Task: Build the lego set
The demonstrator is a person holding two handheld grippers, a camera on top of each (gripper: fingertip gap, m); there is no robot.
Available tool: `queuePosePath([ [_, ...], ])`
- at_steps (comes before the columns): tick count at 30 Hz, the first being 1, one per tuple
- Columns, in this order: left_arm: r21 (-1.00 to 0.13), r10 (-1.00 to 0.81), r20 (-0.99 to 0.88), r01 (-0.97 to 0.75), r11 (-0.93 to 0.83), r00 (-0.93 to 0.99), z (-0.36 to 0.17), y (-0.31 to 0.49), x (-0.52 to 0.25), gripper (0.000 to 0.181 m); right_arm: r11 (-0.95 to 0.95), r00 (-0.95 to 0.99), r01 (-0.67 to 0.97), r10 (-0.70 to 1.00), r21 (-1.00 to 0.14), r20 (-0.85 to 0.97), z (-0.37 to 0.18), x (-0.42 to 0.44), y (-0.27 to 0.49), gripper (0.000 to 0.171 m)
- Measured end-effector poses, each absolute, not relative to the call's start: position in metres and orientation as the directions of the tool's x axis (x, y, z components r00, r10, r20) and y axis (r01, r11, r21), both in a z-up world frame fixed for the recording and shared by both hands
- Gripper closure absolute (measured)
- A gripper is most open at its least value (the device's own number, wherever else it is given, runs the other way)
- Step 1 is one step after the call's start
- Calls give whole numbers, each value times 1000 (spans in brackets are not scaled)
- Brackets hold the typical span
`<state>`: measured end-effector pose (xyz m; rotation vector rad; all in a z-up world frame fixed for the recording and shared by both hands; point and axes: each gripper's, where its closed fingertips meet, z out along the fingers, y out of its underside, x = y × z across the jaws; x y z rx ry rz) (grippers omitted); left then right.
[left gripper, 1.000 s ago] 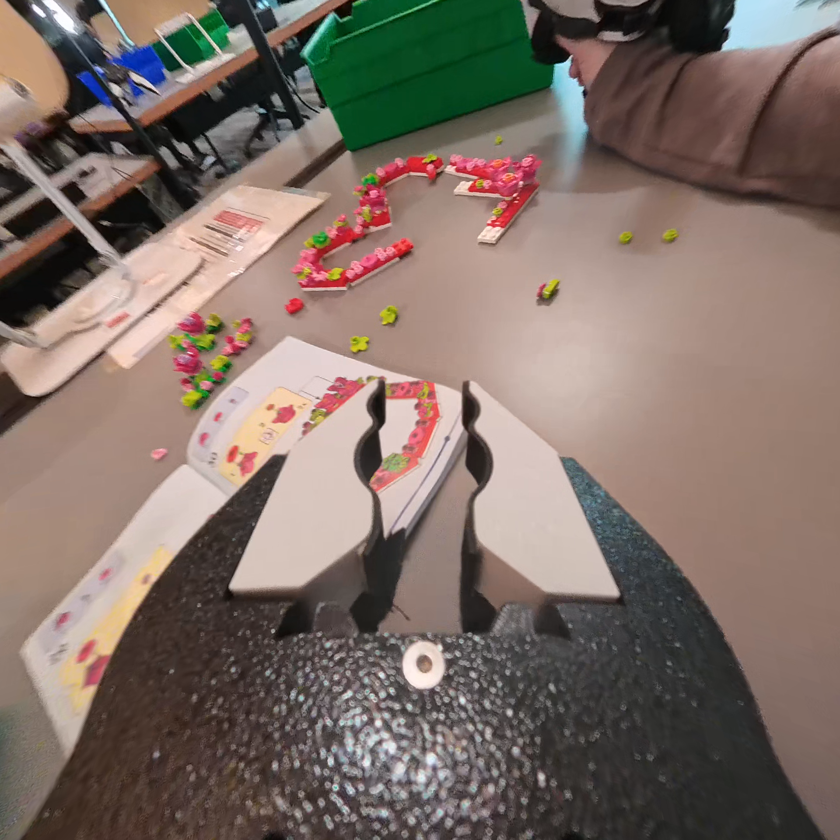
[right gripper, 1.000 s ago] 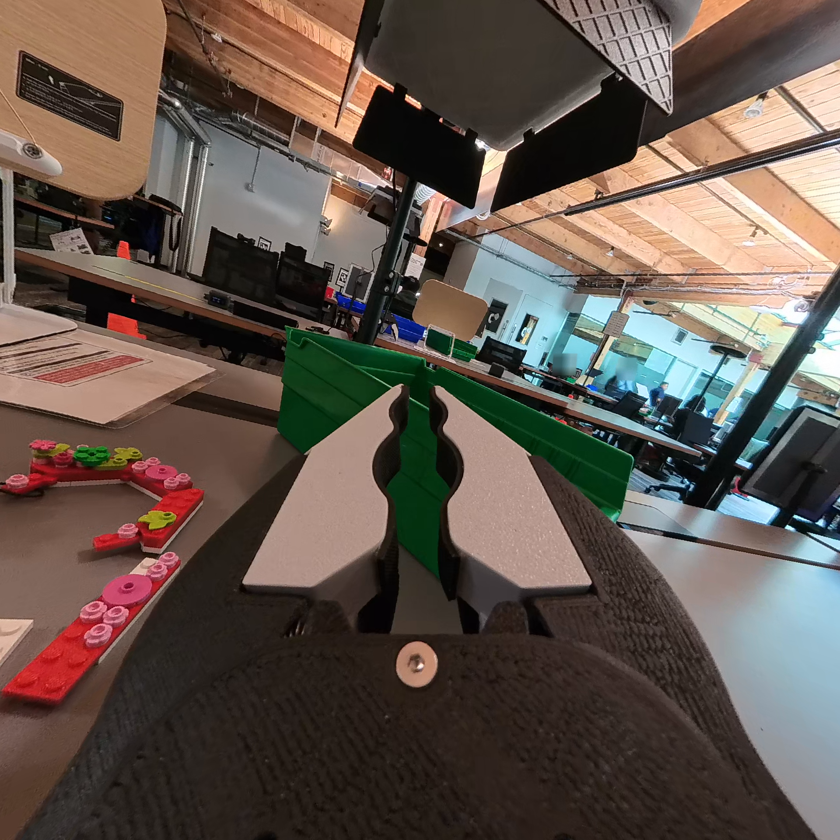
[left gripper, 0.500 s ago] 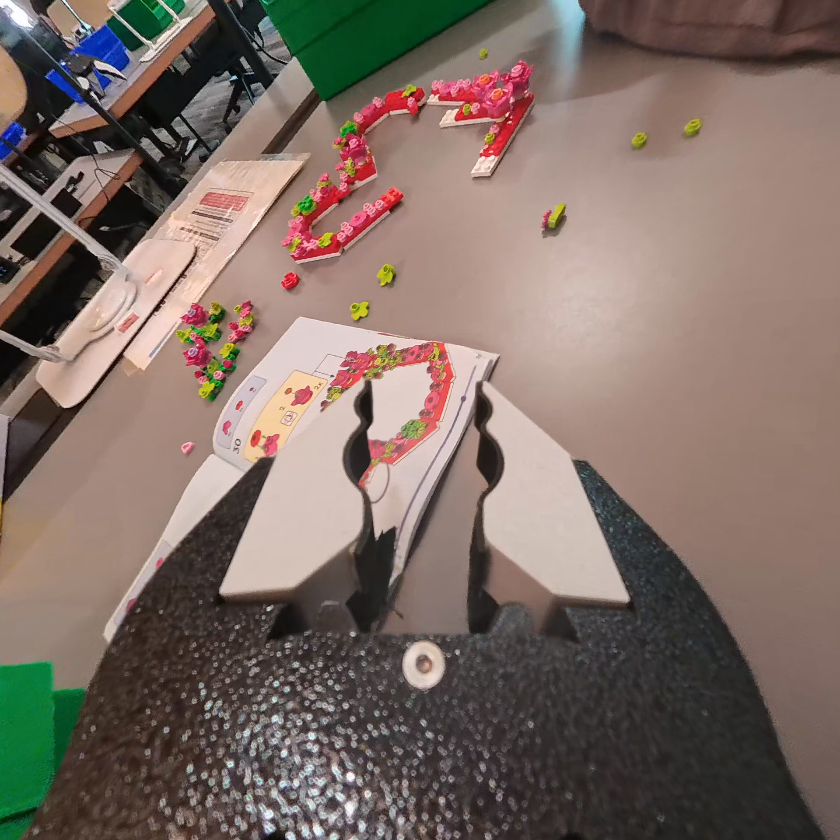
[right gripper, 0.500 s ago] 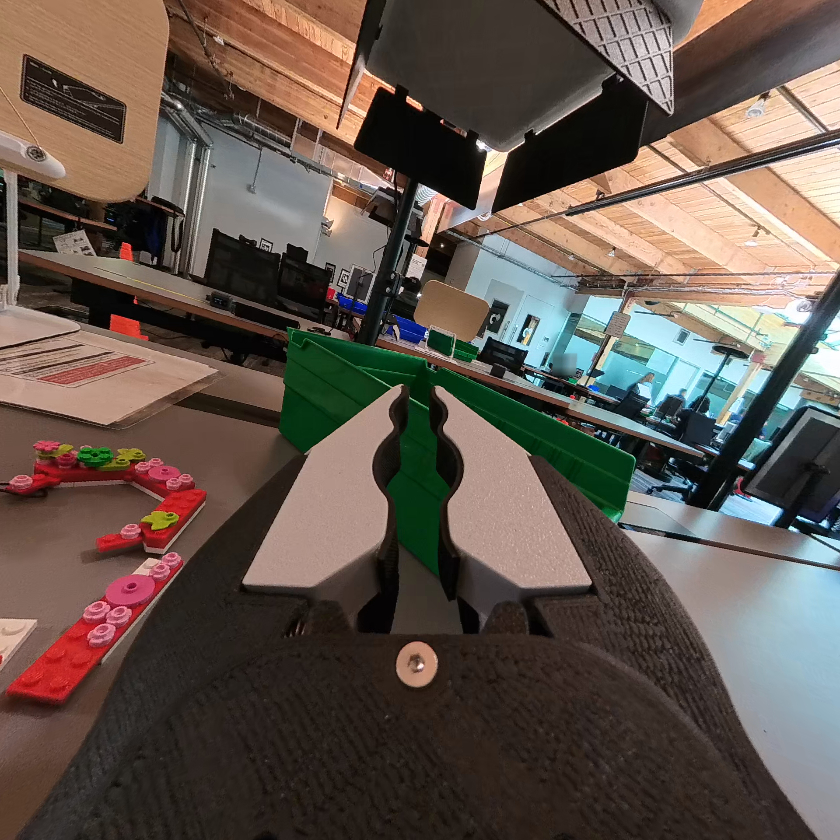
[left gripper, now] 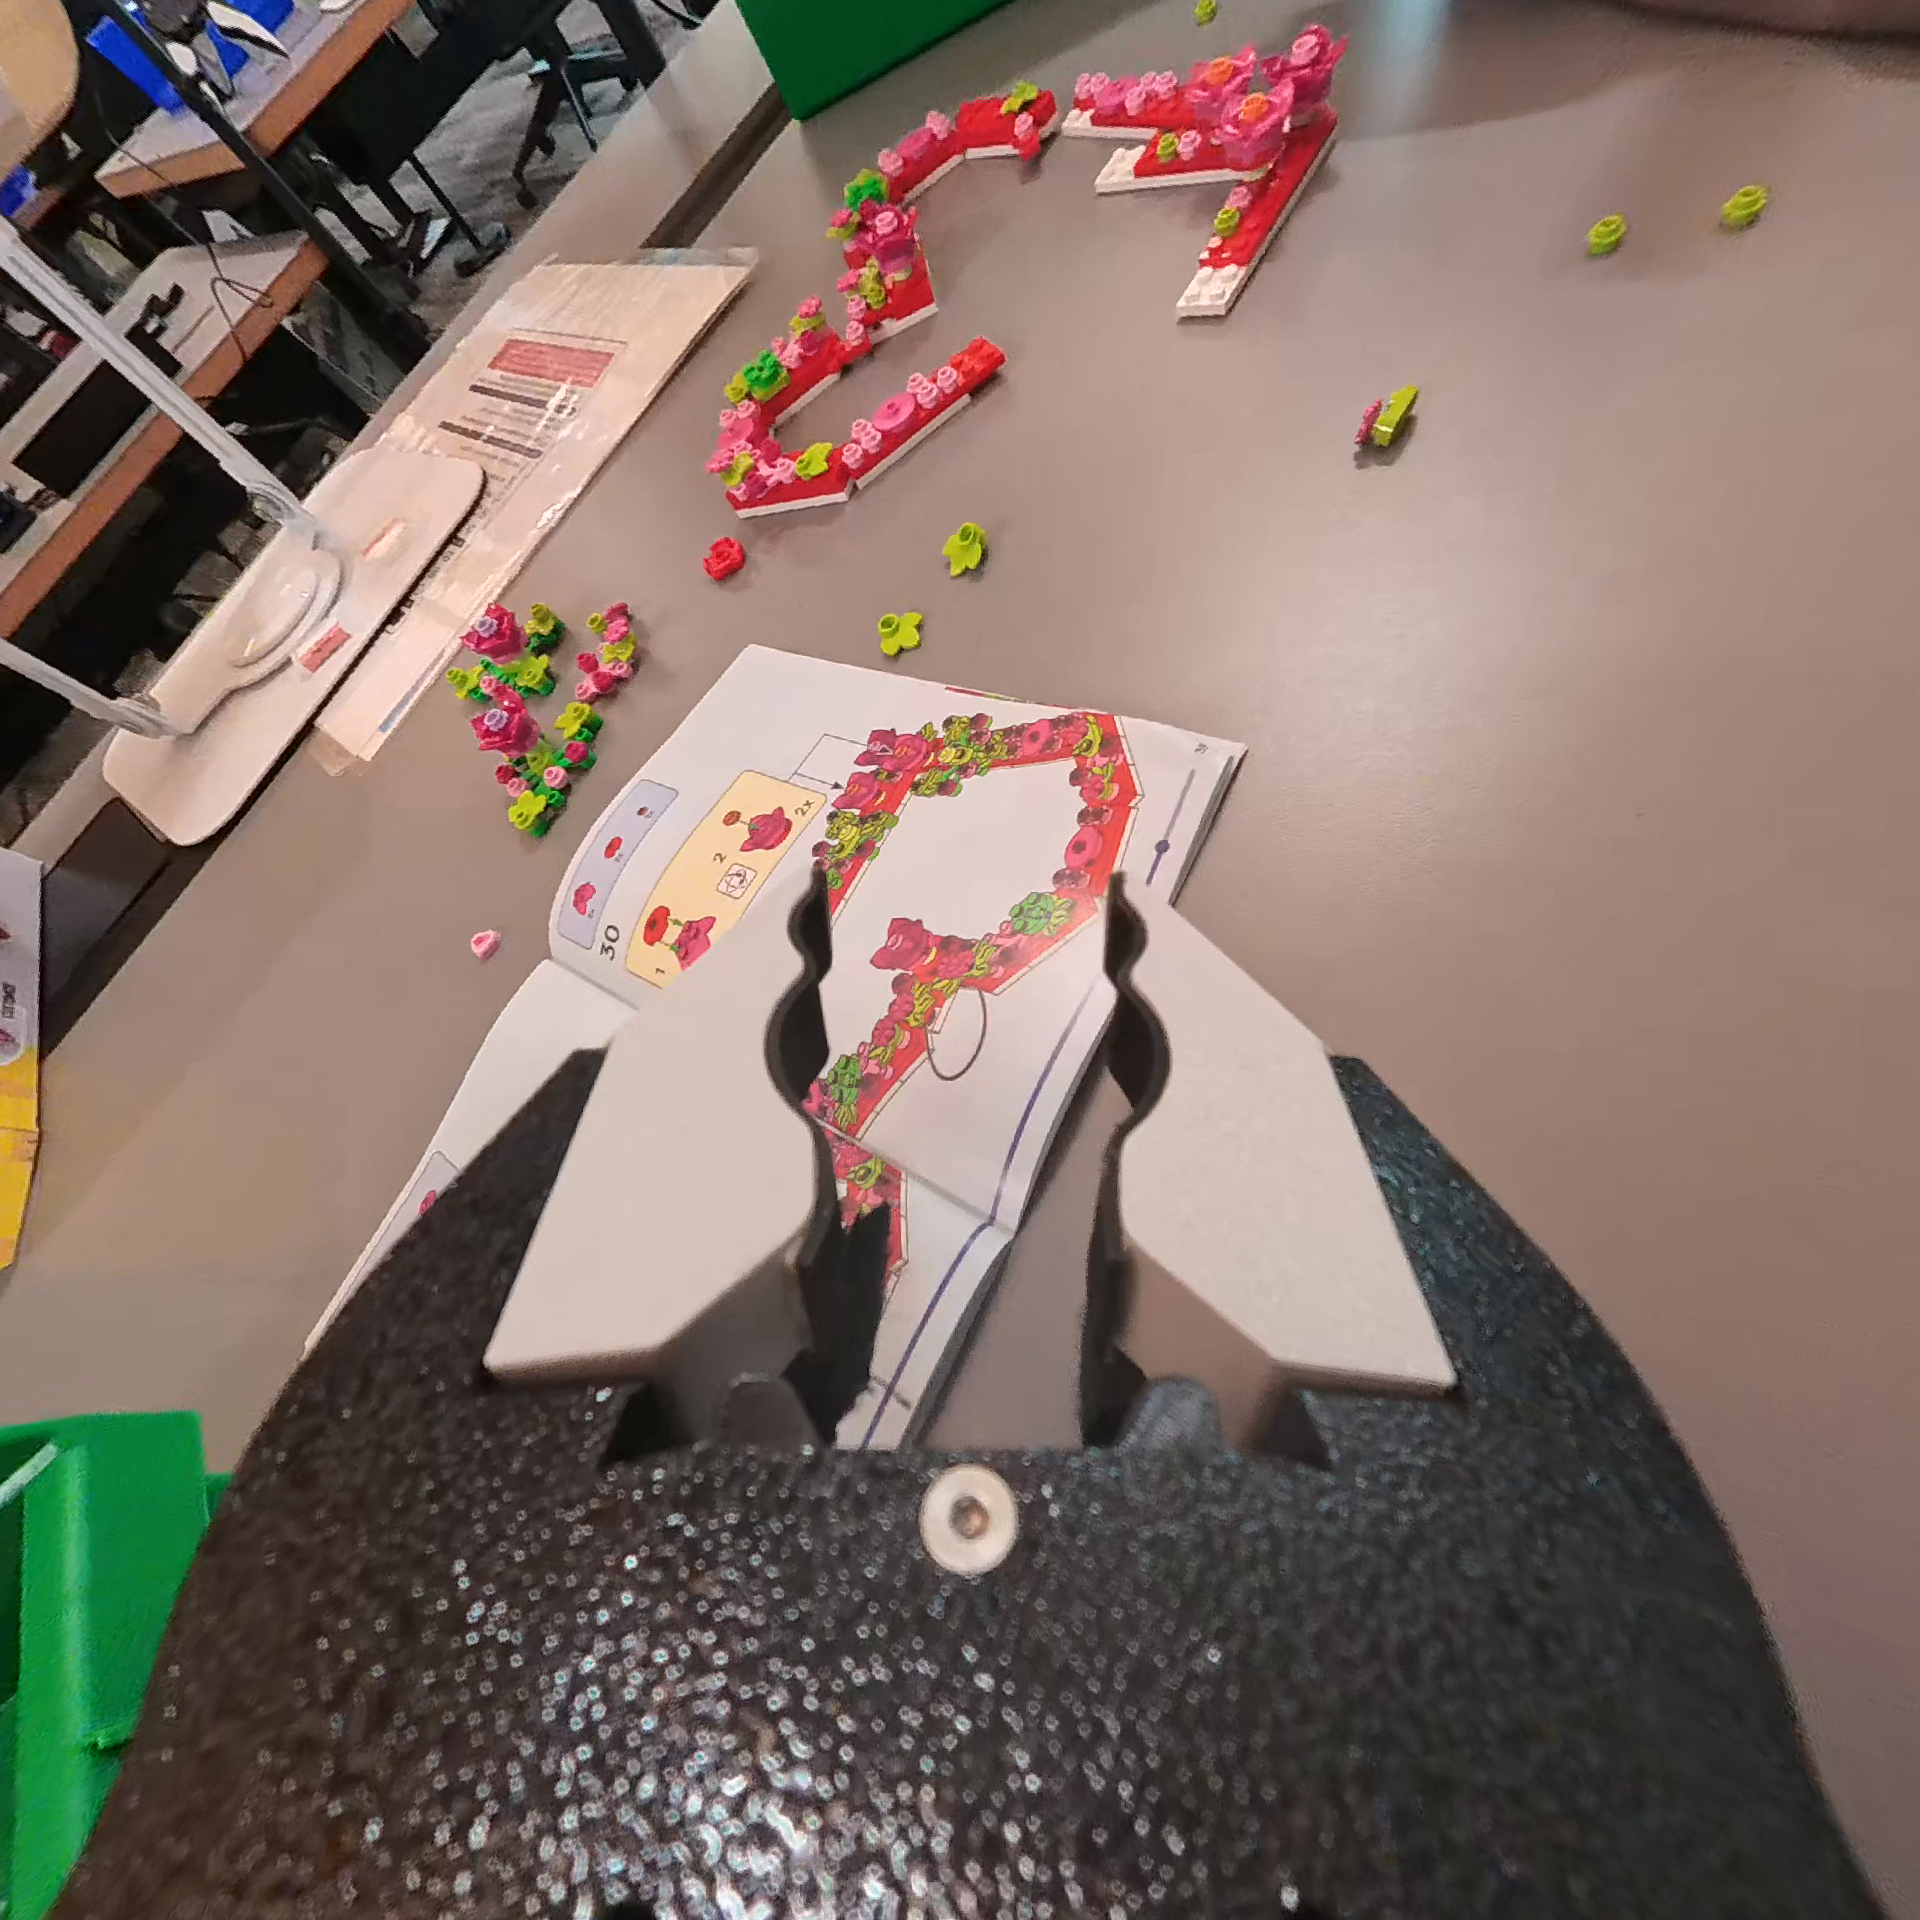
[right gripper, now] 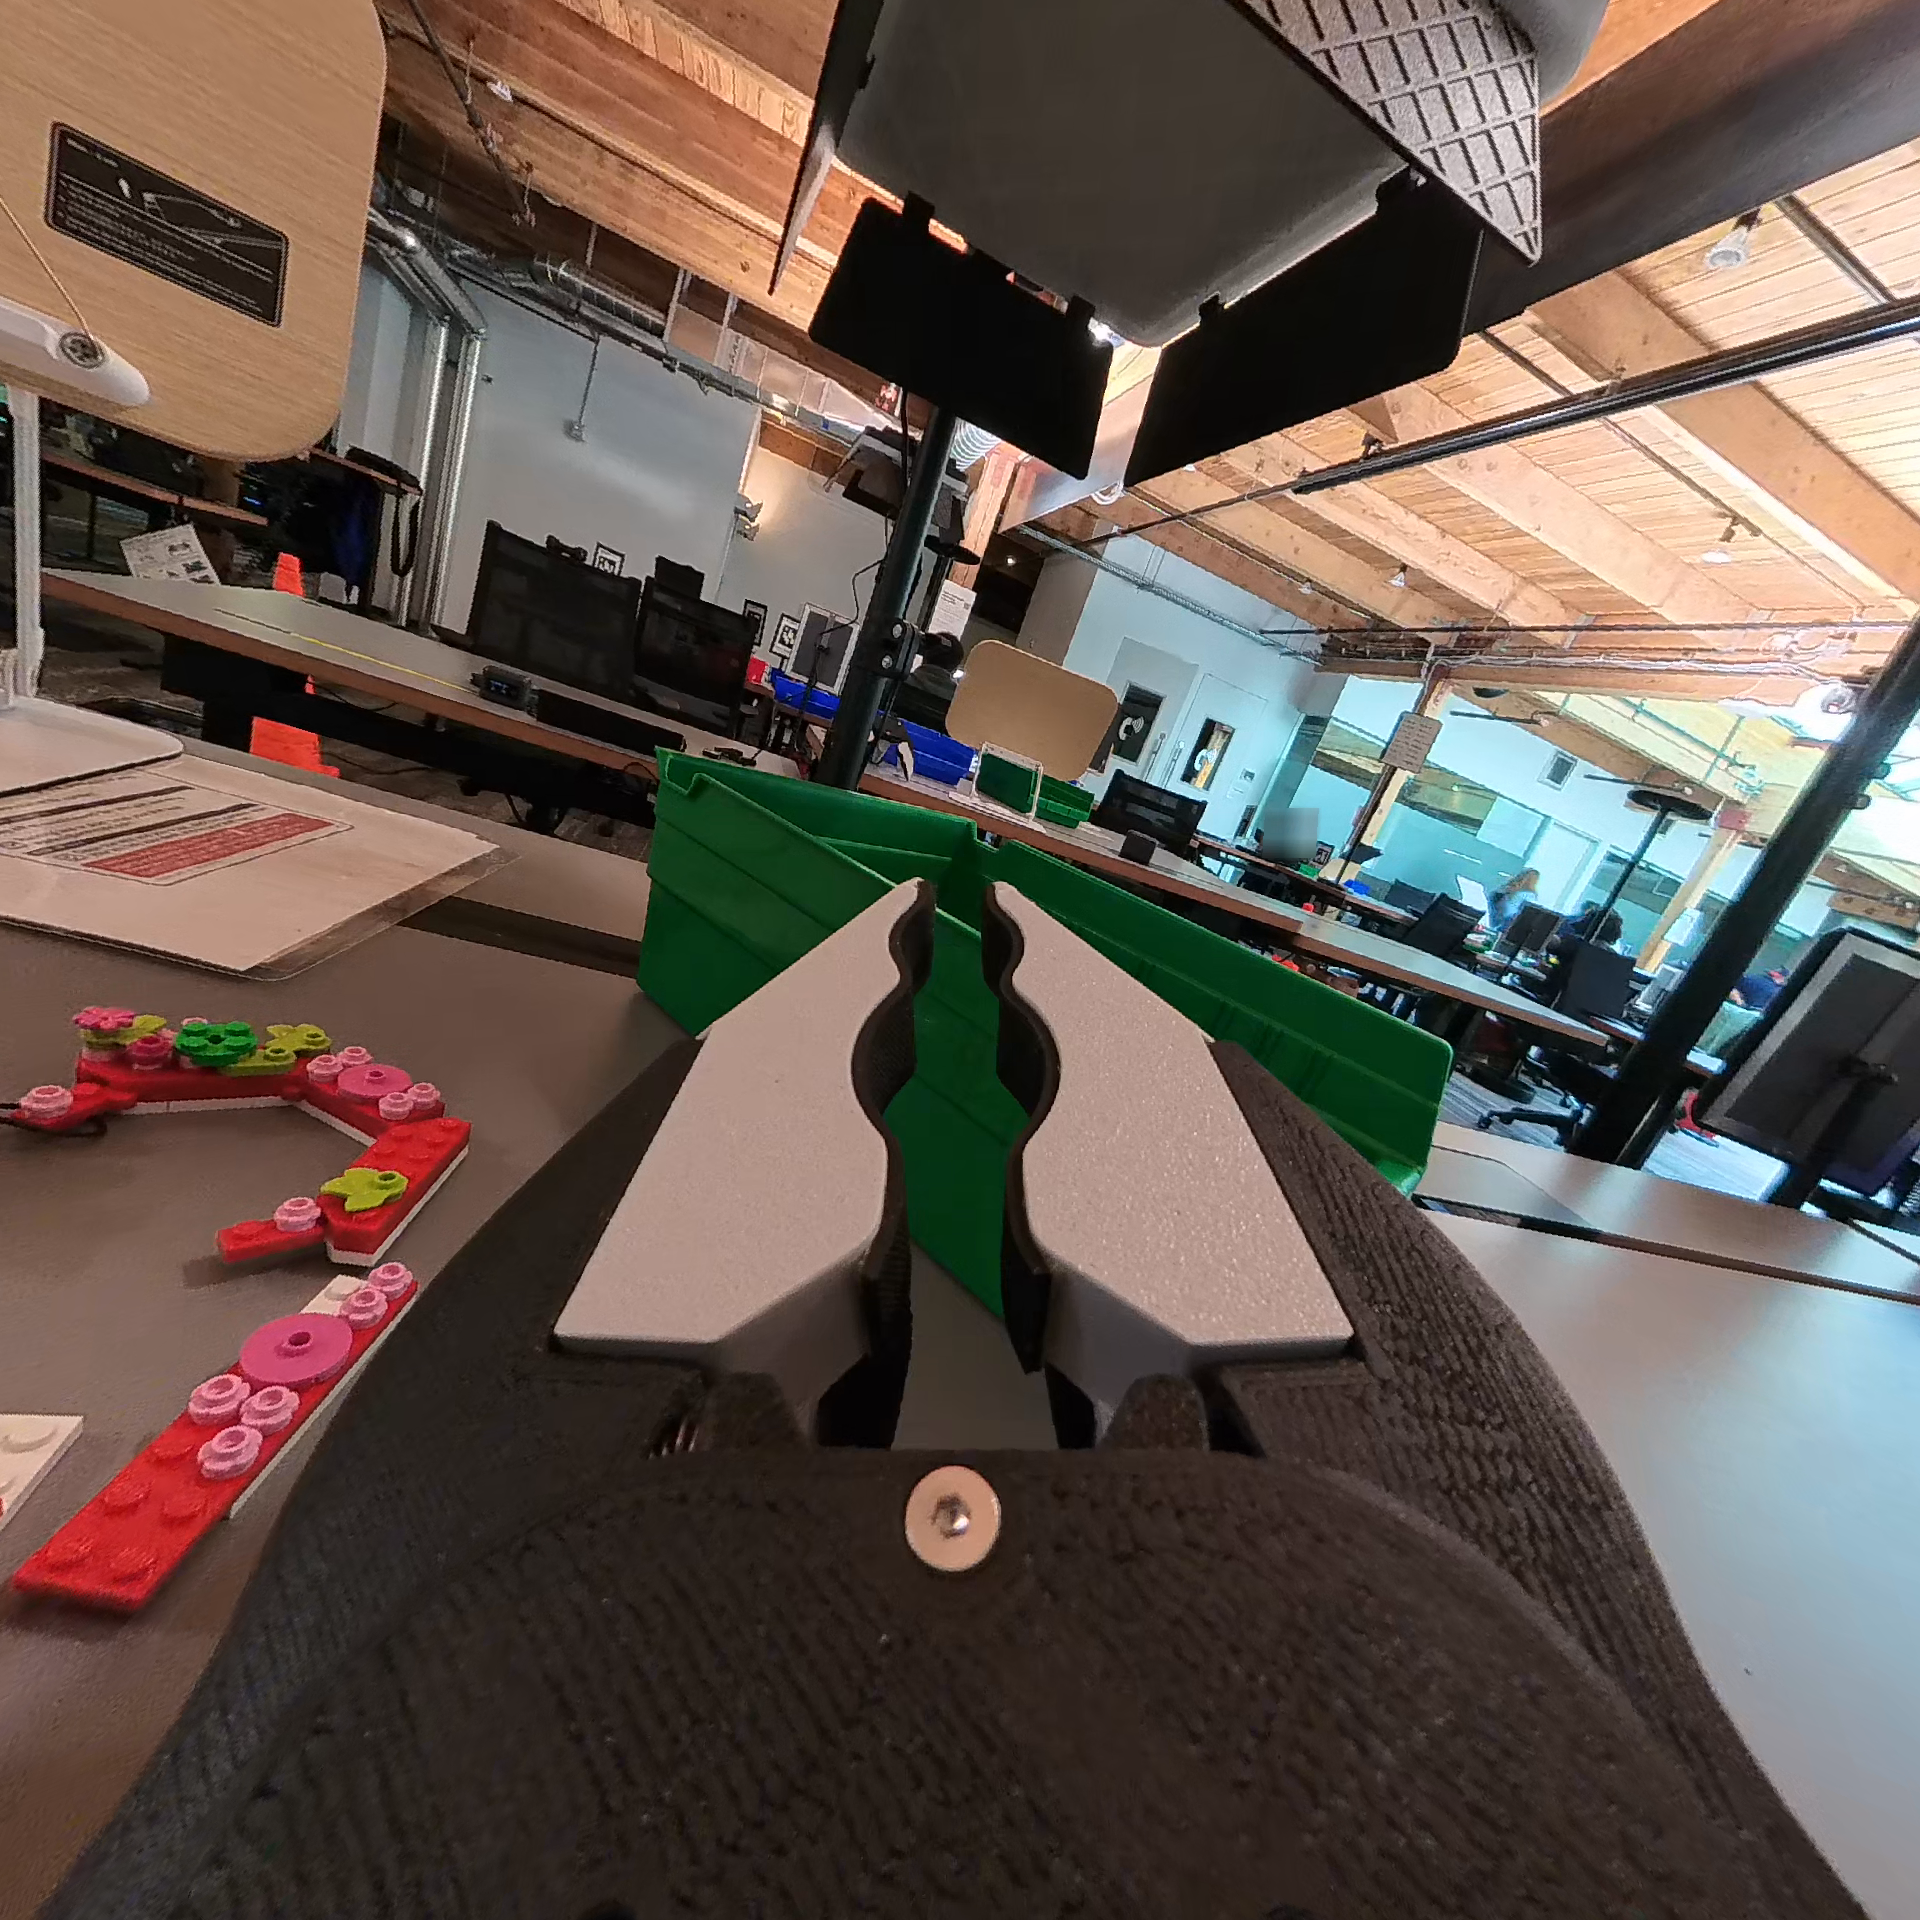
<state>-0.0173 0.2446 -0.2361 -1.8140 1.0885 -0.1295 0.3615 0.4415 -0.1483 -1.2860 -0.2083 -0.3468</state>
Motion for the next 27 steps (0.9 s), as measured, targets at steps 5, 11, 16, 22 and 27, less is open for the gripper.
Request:
queuePosePath([
  [5, -765, -742, -352, -632, -123, 570, -240, 244, -15, 129, 239, 930, 366, -135, -899, 343, -149, 361, 442, 164],
  [11, -762, -752, -344, -635, -126, 563, -242, 243, -13, 128, 239, 929, 368, -135, -899, 344, -149, 361, 442, 164],
  [16, -761, -753, -342, -635, -129, 563, -244, 243, -13, 128, 239, 929, 368, -135, -899, 345, -149, 361, 442, 164],
  [22, -758, -754, -346, -640, -126, 559, -245, 241, -13, 129, 238, 929, 368, -134, -899, 345, -149, 361, 442, 164],
  [27, -756, -755, -341, -641, -134, 560, -247, 241, -13, 130, 239, 929, 368, -134, -899, 345, -149, 361, 441, 164],
])
